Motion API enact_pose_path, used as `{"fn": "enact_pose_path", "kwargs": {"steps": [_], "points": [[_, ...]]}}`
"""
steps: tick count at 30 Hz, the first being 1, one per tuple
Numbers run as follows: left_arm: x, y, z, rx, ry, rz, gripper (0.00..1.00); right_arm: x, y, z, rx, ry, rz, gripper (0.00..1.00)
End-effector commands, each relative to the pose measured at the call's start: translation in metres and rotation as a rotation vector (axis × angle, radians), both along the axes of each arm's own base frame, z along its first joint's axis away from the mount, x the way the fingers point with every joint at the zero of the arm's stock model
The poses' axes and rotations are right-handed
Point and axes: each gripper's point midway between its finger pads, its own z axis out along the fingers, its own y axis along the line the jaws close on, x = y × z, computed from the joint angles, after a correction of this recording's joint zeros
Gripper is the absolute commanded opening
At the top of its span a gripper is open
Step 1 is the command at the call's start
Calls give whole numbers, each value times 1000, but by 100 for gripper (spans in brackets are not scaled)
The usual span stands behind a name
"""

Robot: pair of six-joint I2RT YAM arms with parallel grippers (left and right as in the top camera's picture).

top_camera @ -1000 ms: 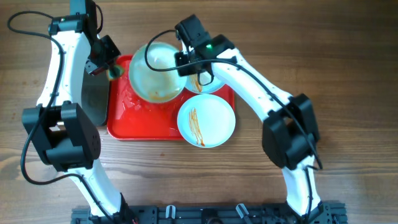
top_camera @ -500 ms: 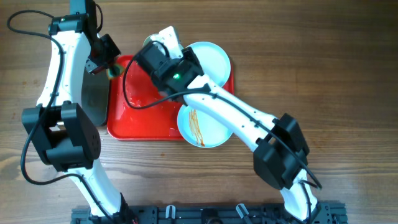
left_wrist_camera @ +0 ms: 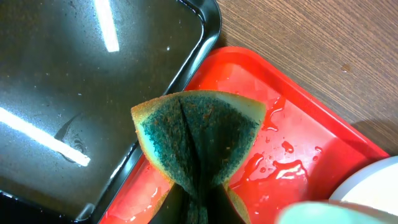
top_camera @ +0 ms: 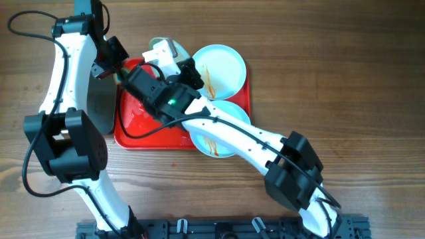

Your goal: Clean dirty plates on tray and stack at the side

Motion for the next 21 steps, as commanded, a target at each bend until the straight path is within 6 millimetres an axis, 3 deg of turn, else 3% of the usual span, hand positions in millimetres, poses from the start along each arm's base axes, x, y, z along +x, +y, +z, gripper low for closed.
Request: {"fn": "enact_pose_path", "kwargs": {"steps": [1,4,9,11,14,18,21], "points": [[4,5,8,20,-25,-7,4,-4,29,-28,309,291,159,4],[4,5,8,19,-25,-7,4,-8,43,-84,551,600,188,4],[4,5,8,19,-25,-7,4,-16,52,-145,572,755,172,4],[4,5,8,19,-25,-7,4,-22,55,-157,579,800,177,4],[4,5,8,19,-25,-7,4,-23,55,-164,586,824,179,8],[4,5,8,19,-25,-7,4,-17,61,-158,599,842,313,40],[4,5,8,19,-25,-7,4,-7,70,-147,640,838,473,47]]}}
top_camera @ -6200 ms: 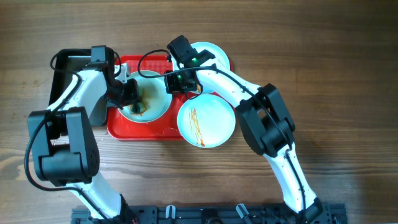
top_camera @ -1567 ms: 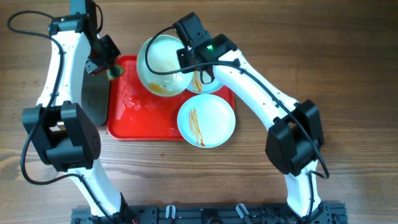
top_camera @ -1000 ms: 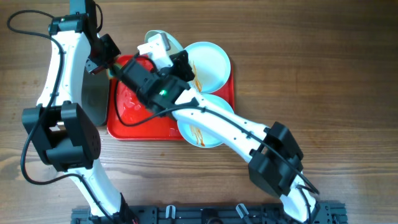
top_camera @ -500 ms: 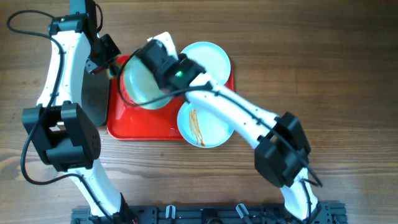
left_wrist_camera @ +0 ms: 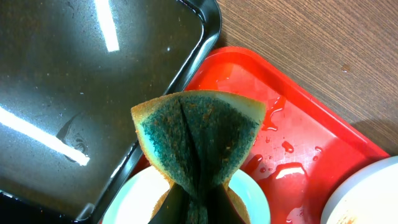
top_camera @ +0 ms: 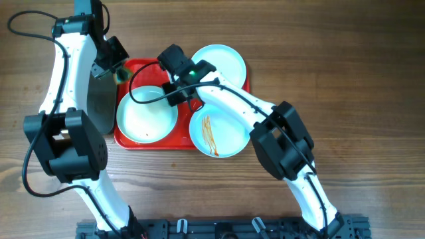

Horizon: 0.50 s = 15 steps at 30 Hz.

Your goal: Clean dirty plates on tray and stack at the side

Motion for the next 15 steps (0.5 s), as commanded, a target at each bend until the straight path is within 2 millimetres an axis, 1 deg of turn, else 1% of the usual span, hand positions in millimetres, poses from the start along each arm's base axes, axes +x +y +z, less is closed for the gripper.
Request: {"fn": "enact_pose_path", "kwargs": {"steps": [1,3,4,5,6,8,10,12,14,15], "points": [[4,5,8,19,-25,-7,4,9,11,13,115,-41,182,47],[4,5,8,19,-25,-7,4,15,17,17,122,-115,255,54],[4,5,8,19,-25,-7,4,17,22,18,127,-149,285,56],[4,5,8,19,-25,-7,4,19,25,17,132,-163,293,56],[4,5,8,19,-25,-7,4,20,27,13,137,-167,294,56],[4,5,8,18,-25,-7,4,21,29,-1,131,-158,295,56],[4,5,8,19,-25,-7,4,17,31,-14,120,-140,301,55],[4,5,8,19,-25,-7,4,14,34,-23,112,-132,309,53],[5,5,8,19,-26,-7,4,13,37,-33,109,-128,312,49],[5,5,8,19,-26,-7,4,13,36,-35,105,-128,308,45]]}}
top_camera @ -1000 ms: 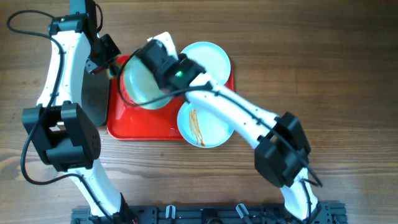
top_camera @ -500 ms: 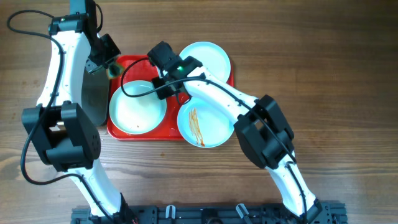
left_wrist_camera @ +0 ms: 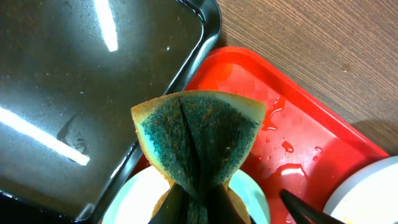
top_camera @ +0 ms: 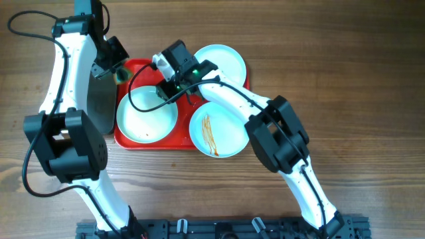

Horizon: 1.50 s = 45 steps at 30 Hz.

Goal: Clean dirty plates on tray and stack at the side
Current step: 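Scrub the plate again with the sponge in the left gripper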

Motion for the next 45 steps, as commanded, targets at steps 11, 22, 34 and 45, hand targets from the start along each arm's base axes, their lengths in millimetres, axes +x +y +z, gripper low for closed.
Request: {"fn": "enact_pose_path", "kwargs": {"steps": [11,22,34,45], "points": [[5,-10,8,-62,-30,-29,4,28,-33,-33,-88,76,-439,4],[-45,-53,-60,-96,170,-111,4,37,-56,-35,-54,203,-633,4],[-59,-39,-137,8,119,-167,4,38,-56,-35,-52,202,-632,4],[-4,19,-121,392,-110,-154,4,37,-57,-36,-56,204,-632,4]]}}
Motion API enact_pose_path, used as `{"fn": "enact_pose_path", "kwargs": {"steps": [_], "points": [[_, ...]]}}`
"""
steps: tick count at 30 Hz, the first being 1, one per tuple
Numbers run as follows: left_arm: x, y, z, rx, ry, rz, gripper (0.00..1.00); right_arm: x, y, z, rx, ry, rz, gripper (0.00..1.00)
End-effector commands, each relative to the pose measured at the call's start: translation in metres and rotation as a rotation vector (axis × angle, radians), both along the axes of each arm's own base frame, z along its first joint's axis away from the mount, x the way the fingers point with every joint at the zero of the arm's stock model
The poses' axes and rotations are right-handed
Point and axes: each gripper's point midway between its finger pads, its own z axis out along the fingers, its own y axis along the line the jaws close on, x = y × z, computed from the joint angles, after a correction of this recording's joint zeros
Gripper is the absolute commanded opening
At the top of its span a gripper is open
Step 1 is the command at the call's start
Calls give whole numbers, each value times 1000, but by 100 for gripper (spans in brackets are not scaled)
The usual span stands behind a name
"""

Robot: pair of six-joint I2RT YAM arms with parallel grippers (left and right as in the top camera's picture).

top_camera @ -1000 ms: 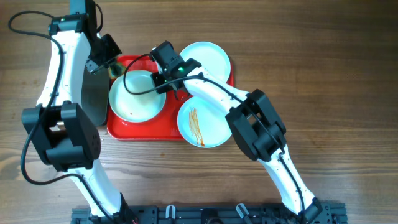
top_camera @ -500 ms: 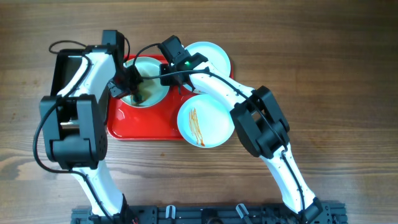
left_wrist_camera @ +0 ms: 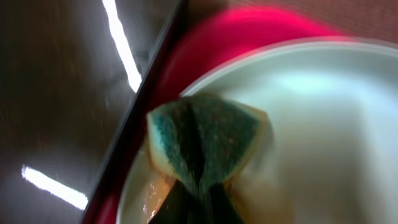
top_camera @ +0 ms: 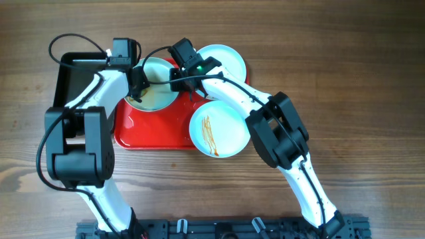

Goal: Clean dirty plates on tray and stack at the side
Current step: 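Scrub the plate again with the sponge in the left gripper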

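Note:
My left gripper (top_camera: 137, 85) is shut on a folded green and yellow sponge (left_wrist_camera: 202, 140), which is pressed against the face of a pale plate (top_camera: 158, 83). This plate (left_wrist_camera: 311, 124) is raised and tilted over the back left of the red tray (top_camera: 149, 129). My right gripper (top_camera: 174, 78) grips its right rim. A second plate (top_camera: 219, 129) with orange sauce streaks lies at the tray's front right. A third plate (top_camera: 226, 61) sits at the back right.
A black tray (top_camera: 76, 73) with water in it stands against the left side of the red tray (left_wrist_camera: 249, 25). In the left wrist view the black tray (left_wrist_camera: 62, 93) fills the left half. Bare wooden table surrounds both trays.
The plate was flat on the left of the red tray and is now raised and tilted at its back left. My left gripper has come from the tray's corner onto the plate with the sponge.
My left gripper held the sponge over the corner between the two trays while the right arm reached across the red tray. Then a plate lay on the tray's left with my right gripper at its rim. Now that plate is raised with the sponge against it.

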Motion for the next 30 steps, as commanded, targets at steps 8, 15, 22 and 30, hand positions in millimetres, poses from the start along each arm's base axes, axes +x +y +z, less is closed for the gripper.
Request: {"fn": "enact_pose_path", "kwargs": {"steps": [8,15,22,30], "points": [[50,16,15,211,-201,-73,4,0,-11,-17,-44,19,-14,4],[74,-13,76,160,-417,-49,4,0,-11,-17,-47,16,-5,4],[30,-13,132,75,-388,-4,4,-6,-5,-16,-24,32,40,4],[-41,-24,122,-318,-138,-55,4,-37,4,-19,32,158,152,47]]}}
